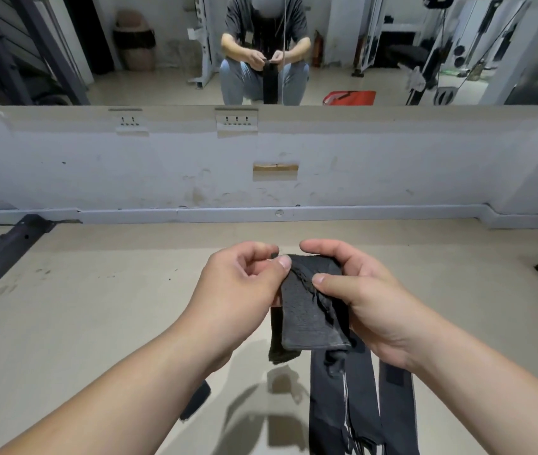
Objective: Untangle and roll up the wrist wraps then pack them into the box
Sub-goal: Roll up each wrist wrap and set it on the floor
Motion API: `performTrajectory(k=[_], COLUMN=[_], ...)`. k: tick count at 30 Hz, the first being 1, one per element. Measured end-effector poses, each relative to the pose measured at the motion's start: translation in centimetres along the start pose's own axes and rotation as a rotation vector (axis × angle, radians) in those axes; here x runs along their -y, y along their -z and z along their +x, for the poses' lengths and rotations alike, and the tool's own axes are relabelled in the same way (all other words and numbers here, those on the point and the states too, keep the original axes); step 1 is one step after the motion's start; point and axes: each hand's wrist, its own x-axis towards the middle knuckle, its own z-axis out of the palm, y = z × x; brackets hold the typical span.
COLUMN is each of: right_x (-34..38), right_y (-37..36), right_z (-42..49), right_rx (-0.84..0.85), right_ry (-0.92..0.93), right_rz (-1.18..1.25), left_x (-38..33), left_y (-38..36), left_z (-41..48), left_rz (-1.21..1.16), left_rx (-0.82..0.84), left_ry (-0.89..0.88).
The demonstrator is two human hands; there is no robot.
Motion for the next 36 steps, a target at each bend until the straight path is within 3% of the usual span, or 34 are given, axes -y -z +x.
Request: performTrajectory(k=[9,15,21,27,31,36], right_x=[-0.1,-0.3,-1.3,-1.8,-1.5,-1.4], right_y=[-0.6,-1.0,-1.6,-1.1,-1.0,-0.1], right_z=[-1.2,-0.9,0.0,1.0,1.5,2.1], right_rx=[-0.038,-0.03,-0.029,-0.074,-0.076,0.062], right_ry=[0.031,0.034,0.048,-0.007,-0.022,0.03], right_rz=[-0.013,-0.088,-0.177,-0.1,-0.011,-0.044], left_x=[-0.4,-0.5,0.3,0.3,0.3,0.6], left_y=[0.2,0.6,0.7,1.4,2.0,2.9], left_z=[-1.4,-1.4,-1.1,-0.1,0.4,1.2], left_rz=[0.032,-0.09,-0.043,0.09,0.389,0.632], left_rx=[0.043,0.129,0.042,0.135,0.226,0.214], left_ry=[-0.064,0.142,0.101,0.044,-0.104,-0.275])
